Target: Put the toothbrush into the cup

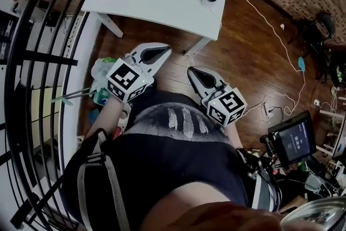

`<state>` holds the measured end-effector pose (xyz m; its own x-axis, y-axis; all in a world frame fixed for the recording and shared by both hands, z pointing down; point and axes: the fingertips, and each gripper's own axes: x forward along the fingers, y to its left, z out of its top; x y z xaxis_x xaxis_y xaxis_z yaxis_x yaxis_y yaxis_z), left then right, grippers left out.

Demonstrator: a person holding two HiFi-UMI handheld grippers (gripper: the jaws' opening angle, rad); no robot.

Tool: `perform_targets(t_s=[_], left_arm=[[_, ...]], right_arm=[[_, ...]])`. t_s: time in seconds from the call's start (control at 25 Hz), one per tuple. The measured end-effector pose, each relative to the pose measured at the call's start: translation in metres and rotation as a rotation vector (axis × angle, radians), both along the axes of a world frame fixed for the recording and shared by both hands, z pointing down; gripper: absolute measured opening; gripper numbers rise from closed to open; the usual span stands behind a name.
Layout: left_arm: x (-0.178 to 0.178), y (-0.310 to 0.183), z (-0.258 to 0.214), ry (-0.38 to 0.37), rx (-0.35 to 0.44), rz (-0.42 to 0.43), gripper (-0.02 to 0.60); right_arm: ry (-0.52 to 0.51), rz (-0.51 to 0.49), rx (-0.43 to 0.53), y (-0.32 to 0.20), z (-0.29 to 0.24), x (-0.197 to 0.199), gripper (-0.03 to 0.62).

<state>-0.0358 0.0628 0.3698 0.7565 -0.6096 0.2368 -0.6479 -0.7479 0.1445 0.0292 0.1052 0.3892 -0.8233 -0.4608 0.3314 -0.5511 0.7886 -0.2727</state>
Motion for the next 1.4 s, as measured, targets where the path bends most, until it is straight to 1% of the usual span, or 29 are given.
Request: perform_targets(t_s=[0.12, 0.24, 0.52, 0.8, 0.96, 1.12, 1.4], left_arm=[[-0.011, -0.008, -0.002, 0.036, 0.009, 0.014, -0.002], [-0.025, -0.017, -0.007, 0.065, 0.023, 0.029, -0.002], [-0.059, -0.036, 0.000, 0.079, 0.020, 0.007, -0.002], [-0.087, -0.050, 0.003, 0.088, 0.014, -0.020, -0.002], [-0.092, -0.060, 0.003, 0.085, 0.001, -0.024, -0.002], [-0.088, -0.073, 0.005, 0.077, 0.001, -0.017, -0.002], [-0.079, -0.102, 0.004, 0.039, -0.001, -0.037, -0.002]], right_arm=[[0.013, 0.020, -0.026, -0.008, 0.003, -0.010, 0.002], [0.037, 0.027, -0.030, -0.016, 0.003, -0.026, 0.002], [0.080, 0.002, -0.029, -0.031, 0.007, -0.057, 0.002], [0.093, -0.032, -0.030, -0.046, 0.009, -0.086, 0.002], [0.093, -0.056, -0.043, -0.054, 0.009, -0.093, 0.002], [0.079, -0.058, -0.050, -0.070, 0.012, -0.095, 0.002], [0.049, -0.076, -0.046, -0.107, 0.012, -0.088, 0.002]])
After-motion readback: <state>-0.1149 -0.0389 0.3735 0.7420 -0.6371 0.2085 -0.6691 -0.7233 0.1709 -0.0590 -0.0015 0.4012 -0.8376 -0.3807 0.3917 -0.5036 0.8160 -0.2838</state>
